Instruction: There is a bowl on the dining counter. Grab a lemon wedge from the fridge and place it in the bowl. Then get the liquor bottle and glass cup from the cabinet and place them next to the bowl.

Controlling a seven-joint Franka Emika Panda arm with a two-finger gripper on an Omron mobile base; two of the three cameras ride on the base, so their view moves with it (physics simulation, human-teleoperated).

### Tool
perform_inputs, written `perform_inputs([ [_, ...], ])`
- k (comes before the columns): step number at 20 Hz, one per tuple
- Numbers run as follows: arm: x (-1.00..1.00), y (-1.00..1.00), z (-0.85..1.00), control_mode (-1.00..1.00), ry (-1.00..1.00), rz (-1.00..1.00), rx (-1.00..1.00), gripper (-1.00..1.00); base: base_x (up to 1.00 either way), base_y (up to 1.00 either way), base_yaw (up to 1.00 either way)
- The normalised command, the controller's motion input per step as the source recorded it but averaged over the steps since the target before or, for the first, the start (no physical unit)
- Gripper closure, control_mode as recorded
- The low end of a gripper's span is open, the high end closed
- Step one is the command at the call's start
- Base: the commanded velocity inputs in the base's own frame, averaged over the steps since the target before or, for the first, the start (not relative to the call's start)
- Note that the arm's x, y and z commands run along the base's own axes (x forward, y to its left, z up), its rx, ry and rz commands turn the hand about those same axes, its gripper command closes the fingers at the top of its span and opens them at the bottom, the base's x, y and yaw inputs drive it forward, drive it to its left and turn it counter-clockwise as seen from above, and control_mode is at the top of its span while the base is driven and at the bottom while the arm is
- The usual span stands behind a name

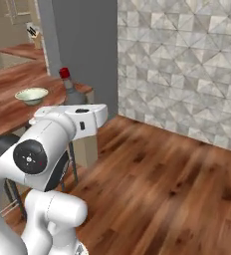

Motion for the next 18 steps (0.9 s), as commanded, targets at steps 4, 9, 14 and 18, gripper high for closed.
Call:
perform_inputs([
  [4,0.00,0.00,0.00,1.00,0.00,0.00,0.00,1.00,1.00,-0.39,0.53],
  [9,0.00,0.00,0.00,1.00,0.00,0.00,0.00,1.00,0.95,-0.40,0.57],
  [14,0.00,0.00,0.00,1.00,0.00,0.00,0.00,1.00,0.89,-0.35,0.61],
  [18,0.00,0.00,0.00,1.00,0.00,0.00,0.00,1.00,0.86,-0.36,0.61],
])
